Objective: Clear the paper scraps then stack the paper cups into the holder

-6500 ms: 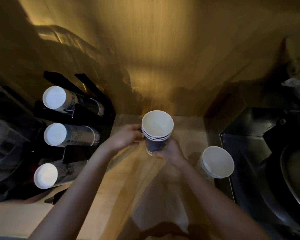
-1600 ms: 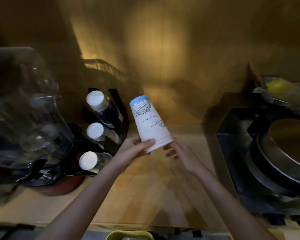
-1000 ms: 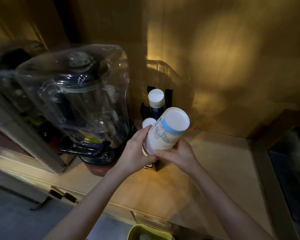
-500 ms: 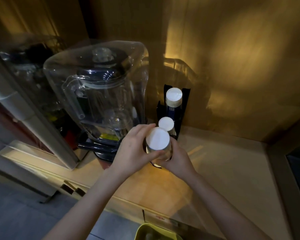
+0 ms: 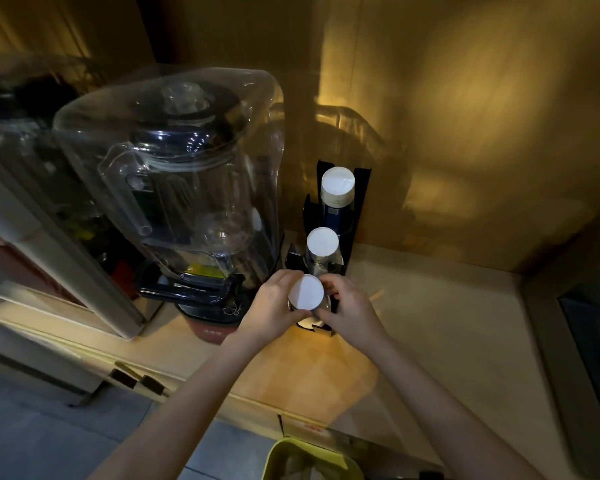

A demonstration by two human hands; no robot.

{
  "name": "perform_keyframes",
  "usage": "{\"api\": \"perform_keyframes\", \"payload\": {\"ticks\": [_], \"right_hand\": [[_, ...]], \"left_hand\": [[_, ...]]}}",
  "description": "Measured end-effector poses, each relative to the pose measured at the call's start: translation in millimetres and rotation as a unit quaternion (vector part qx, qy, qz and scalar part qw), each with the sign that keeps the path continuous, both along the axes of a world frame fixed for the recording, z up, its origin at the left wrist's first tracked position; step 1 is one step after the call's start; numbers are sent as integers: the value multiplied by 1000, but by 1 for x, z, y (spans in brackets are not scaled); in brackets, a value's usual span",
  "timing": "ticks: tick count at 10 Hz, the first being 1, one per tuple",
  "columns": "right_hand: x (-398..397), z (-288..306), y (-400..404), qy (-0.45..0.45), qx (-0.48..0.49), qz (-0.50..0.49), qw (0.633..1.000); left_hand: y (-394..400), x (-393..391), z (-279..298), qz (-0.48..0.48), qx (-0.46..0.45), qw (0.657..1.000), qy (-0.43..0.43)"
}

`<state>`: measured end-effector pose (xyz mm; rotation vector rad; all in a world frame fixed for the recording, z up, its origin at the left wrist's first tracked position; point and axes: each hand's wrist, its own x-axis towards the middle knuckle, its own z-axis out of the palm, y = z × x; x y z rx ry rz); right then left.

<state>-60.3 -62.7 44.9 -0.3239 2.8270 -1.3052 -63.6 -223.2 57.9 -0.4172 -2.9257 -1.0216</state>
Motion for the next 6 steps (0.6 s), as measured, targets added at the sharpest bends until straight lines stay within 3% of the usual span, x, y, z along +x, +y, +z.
{"api": "perform_keyframes", "payload": {"ticks": [4,5,6], "right_hand": [[1,19,0,46,185,56,980],[-5,50,9,12,134,35,990],[-15,90,27,31,-26,-29,999]], "left_hand": [[13,-13,10,-13,-122,991,-46],[20,-29,37,-49,-202,974,-93],[30,-51,80,-72,-196,973,-103]]}}
